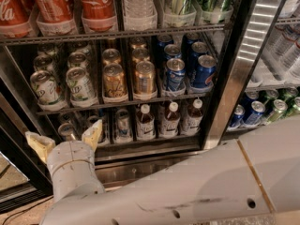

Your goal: Pick 7up can from middle shelf of fridge

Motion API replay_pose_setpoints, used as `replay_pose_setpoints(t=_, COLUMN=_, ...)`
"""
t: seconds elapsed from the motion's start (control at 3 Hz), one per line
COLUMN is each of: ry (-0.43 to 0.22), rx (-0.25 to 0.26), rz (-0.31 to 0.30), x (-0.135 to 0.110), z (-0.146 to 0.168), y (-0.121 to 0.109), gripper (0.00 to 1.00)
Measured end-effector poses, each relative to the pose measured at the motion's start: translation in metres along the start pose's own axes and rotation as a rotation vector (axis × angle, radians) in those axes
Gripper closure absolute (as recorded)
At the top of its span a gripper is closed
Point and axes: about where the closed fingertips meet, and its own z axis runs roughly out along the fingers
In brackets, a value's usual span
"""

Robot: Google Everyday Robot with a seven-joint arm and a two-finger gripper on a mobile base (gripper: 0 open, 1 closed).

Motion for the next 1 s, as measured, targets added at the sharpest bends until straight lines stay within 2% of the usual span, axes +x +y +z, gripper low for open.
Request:
replay_pose_setpoints(t=0.33, ry=-0.039, rx=0.022, rz=-0.008, x=-0.007, z=0.009, y=-0.008, gripper=0.00)
replay_pose_setpoints(t=0.67, ry=-0.086, rx=0.038, rz=-0.029, x=-0.021, z=0.031, y=-0.018, gripper=0.06)
replay_pose_setpoints(t=1.0, ry=-0.108, rx=0.040, rz=-0.054, x=-0.030, z=0.050, y=-0.024, gripper=0.06)
